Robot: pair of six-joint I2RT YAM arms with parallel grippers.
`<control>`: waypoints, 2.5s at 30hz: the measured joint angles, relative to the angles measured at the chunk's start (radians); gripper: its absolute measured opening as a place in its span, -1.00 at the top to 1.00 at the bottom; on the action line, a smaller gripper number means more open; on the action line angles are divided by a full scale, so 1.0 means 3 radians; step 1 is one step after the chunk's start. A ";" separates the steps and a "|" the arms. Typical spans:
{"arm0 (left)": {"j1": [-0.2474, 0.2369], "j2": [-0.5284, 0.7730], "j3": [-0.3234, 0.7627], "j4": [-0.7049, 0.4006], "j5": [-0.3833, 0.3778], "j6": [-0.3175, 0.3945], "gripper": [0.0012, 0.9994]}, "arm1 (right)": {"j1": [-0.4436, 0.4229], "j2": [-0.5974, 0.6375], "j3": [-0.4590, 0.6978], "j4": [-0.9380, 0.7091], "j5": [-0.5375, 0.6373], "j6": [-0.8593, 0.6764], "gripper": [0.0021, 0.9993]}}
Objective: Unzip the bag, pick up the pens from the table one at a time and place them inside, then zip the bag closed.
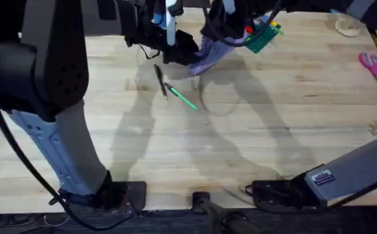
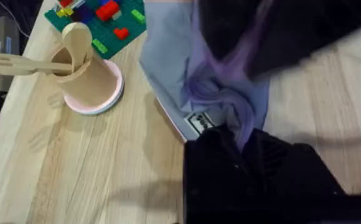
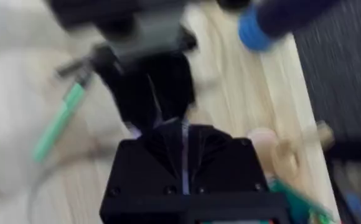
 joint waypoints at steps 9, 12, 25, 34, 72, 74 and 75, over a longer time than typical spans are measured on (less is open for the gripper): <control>-0.0111 0.0000 0.0008 0.0056 0.0147 0.0018 0.92 | 0.0271 -0.0079 0.0080 0.0041 -0.0489 -0.0003 0.82; -0.0111 0.0000 0.0008 0.0048 0.0152 0.0031 0.92 | 0.0263 -0.0084 0.0080 0.0066 -0.0495 -0.0011 0.50; -0.0117 0.0000 0.0008 0.0048 0.0141 0.0034 0.92 | 0.0307 -0.0141 0.0086 -0.0199 -0.0216 -0.0004 -0.20; -0.0117 0.0000 0.0008 0.0048 0.0140 0.0034 0.92 | 0.0114 -0.0142 0.0086 -0.0455 -0.0076 0.0000 -0.54; -0.0118 0.0000 0.0008 0.0047 0.0140 0.0034 0.92 | -0.0219 -0.0651 0.0092 -0.1384 0.1582 0.4740 -0.99; -0.0118 0.0000 0.0008 0.0047 0.0140 0.0034 0.92 | -0.0190 -0.0651 0.0092 -0.1391 0.1631 0.4741 -0.99; -0.0118 0.0000 0.0008 0.0047 0.0140 0.0034 0.92 | -0.0175 -0.0651 0.0092 -0.1407 0.1672 0.4740 -0.99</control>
